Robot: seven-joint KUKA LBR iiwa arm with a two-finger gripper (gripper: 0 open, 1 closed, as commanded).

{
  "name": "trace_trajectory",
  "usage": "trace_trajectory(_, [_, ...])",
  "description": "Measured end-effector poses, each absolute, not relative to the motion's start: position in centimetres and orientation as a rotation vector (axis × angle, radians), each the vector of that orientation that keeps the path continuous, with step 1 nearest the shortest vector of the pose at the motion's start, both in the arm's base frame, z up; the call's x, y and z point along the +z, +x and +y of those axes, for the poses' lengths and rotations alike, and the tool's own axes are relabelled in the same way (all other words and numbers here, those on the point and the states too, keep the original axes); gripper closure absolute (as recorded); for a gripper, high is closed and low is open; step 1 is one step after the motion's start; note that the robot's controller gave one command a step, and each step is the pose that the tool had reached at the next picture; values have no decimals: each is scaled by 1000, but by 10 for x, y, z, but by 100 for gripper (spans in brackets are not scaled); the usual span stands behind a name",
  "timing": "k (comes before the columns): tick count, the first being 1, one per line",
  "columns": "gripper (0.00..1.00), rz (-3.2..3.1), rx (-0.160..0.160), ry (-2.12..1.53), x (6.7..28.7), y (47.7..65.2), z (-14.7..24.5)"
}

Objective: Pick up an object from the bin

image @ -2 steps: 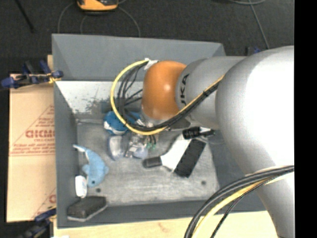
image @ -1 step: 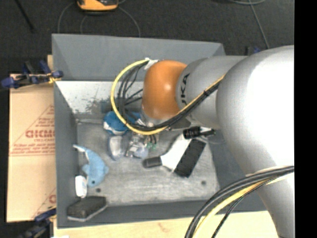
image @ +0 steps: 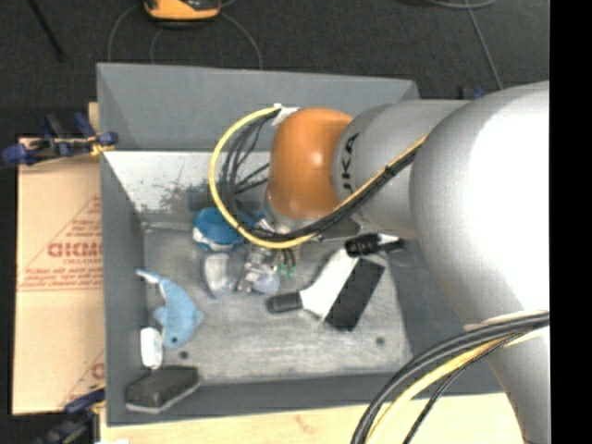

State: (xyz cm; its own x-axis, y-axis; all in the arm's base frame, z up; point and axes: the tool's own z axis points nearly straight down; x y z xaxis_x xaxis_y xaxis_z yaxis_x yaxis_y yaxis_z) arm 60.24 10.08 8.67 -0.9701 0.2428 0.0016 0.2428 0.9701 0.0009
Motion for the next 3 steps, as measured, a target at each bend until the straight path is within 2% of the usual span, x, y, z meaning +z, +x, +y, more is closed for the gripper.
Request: trace_trajectory(3, [100, -3122, -3, -386, 125, 604, 100])
